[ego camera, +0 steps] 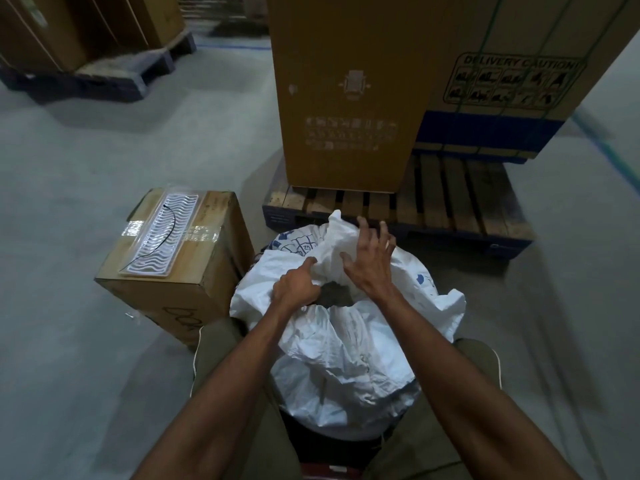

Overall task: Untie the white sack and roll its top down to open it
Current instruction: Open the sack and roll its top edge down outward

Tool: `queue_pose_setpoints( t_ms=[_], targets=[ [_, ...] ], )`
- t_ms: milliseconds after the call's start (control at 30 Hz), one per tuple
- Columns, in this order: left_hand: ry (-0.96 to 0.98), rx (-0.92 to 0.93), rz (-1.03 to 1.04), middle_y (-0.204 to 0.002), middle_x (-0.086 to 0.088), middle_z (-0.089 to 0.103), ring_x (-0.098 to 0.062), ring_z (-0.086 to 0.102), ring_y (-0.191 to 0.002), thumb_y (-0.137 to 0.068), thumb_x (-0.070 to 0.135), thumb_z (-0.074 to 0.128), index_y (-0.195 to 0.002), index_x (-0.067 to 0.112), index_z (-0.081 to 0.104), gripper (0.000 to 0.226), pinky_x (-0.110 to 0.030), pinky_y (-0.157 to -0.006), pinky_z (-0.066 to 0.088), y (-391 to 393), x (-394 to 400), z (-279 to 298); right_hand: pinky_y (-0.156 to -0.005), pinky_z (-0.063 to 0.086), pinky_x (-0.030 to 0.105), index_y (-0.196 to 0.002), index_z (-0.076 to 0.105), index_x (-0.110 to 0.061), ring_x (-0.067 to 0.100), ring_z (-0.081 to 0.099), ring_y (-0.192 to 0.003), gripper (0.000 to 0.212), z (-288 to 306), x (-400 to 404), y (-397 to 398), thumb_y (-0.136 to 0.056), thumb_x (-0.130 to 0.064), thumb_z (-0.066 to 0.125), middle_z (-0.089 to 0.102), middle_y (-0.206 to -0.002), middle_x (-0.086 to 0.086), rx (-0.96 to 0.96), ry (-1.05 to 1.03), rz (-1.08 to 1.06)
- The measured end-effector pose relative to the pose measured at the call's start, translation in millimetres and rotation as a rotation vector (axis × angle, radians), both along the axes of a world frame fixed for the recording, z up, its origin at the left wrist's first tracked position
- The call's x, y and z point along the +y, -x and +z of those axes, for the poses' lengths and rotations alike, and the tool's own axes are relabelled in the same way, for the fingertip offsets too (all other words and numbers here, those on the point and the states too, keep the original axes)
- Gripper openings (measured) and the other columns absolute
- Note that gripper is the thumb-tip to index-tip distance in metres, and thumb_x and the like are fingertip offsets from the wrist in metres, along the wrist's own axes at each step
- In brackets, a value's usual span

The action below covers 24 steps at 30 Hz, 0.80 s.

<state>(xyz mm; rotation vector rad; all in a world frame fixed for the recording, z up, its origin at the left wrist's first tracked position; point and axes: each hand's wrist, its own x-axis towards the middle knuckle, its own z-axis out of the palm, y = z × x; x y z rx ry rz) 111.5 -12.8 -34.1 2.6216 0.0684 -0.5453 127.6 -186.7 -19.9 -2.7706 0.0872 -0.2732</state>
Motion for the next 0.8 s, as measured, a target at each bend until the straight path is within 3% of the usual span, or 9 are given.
queue_pose_setpoints(
  t_ms=[67,167,300,367,433,533,600,700,800],
  targets=[
    [0.022,0.085,0.021,-0.146,-0.013,0.052,-0.037,0.054,-0.126,-0.088,0.036,0.064,-0.143,0.039,0.041,0.060,-0.055,-0.105,0.047,-5.0,-3.4,5.6,-0.116,0.025,0.052,-0.147,0.043,-0.016,0.032,0.040,-0.139,0.071,-1.1,-1.3,1.8,-0.088,-0.049,0.064,0.054,-0.138,0.013,-0.031,0.007,0.053],
    [-0.013,0.058,0.099,-0.164,-0.018,0.014,-0.044,0.036,-0.141,-0.094,0.038,0.063,-0.137,0.031,0.055,0.044,-0.057,-0.116,0.033,-11.0,-10.3,15.0,-0.107,0.036,0.049,-0.140,0.050,-0.018,0.027,0.053,-0.120,0.066,-7.1,-3.6,9.5,-0.089,-0.059,0.058,0.059,-0.127,0.009,-0.069,0.015,0.122],
    [0.089,-0.411,0.082,-0.153,-0.012,0.030,-0.032,0.043,-0.135,-0.085,0.026,0.074,-0.141,0.021,0.046,0.063,-0.042,-0.108,0.044,-21.9,-12.5,29.4,-0.095,0.042,0.043,-0.127,0.057,-0.021,0.022,0.058,-0.106,0.050,-6.9,-7.2,16.7,-0.098,-0.060,0.047,0.063,-0.116,0.004,-0.089,-0.121,0.155],
    [0.205,-0.317,-0.064,-0.161,-0.008,0.027,-0.030,0.033,-0.145,-0.084,0.021,0.074,-0.155,0.027,0.027,0.086,-0.045,-0.115,0.037,-29.1,-11.8,31.7,-0.093,0.043,0.043,-0.122,0.059,-0.022,0.021,0.061,-0.103,0.041,-2.3,-9.3,18.5,-0.100,-0.055,0.047,0.066,-0.115,0.003,-0.099,-0.188,0.178],
    [0.295,-0.147,-0.176,-0.167,-0.007,0.022,-0.031,0.024,-0.151,-0.086,0.020,0.072,-0.159,0.030,0.017,0.092,-0.047,-0.120,0.028,-32.7,-9.9,31.1,-0.093,0.043,0.041,-0.126,0.061,-0.021,0.021,0.063,-0.104,0.046,1.6,-13.2,18.9,-0.099,-0.057,0.048,0.067,-0.121,0.005,-0.065,-0.227,0.207],
    [0.365,-0.099,-0.181,-0.160,-0.005,0.034,-0.029,0.036,-0.144,-0.083,0.024,0.077,-0.149,0.030,0.033,0.080,-0.040,-0.114,0.033,-37.0,-3.8,32.0,-0.096,0.046,0.041,-0.129,0.062,-0.021,0.019,0.063,-0.107,0.055,11.6,-24.6,16.9,-0.096,-0.063,0.050,0.067,-0.127,0.005,-0.041,-0.247,0.247],
    [0.369,-0.116,-0.188,-0.155,-0.002,0.034,-0.030,0.035,-0.143,-0.076,0.028,0.080,-0.137,0.039,0.033,0.077,-0.049,-0.119,0.031,-44.6,2.8,37.1,-0.088,0.045,0.037,-0.121,0.063,-0.021,0.017,0.064,-0.097,0.045,25.4,-34.2,13.5,-0.097,-0.058,0.056,0.068,-0.117,0.003,-0.061,-0.242,0.279],
    [0.342,-0.078,-0.206,-0.155,-0.002,0.036,-0.032,0.035,-0.143,-0.072,0.037,0.078,-0.139,0.040,0.025,0.086,-0.060,-0.122,0.020,-58.9,8.5,51.1,-0.082,0.046,0.037,-0.115,0.064,-0.023,0.013,0.061,-0.087,0.038,52.1,-47.1,5.3,-0.097,-0.055,0.058,0.066,-0.108,-0.003,-0.082,-0.221,0.349],
    [0.407,-0.163,-0.102,-0.143,-0.007,0.052,-0.030,0.051,-0.129,-0.082,0.048,0.076,-0.142,0.038,0.035,0.074,-0.055,-0.111,0.042,-71.8,9.2,72.2,-0.080,0.052,0.037,-0.116,0.064,-0.023,0.011,0.060,-0.087,0.032,78.8,-57.5,-3.3,-0.095,-0.047,0.065,0.065,-0.109,-0.005,-0.110,-0.179,0.408]
  ],
)
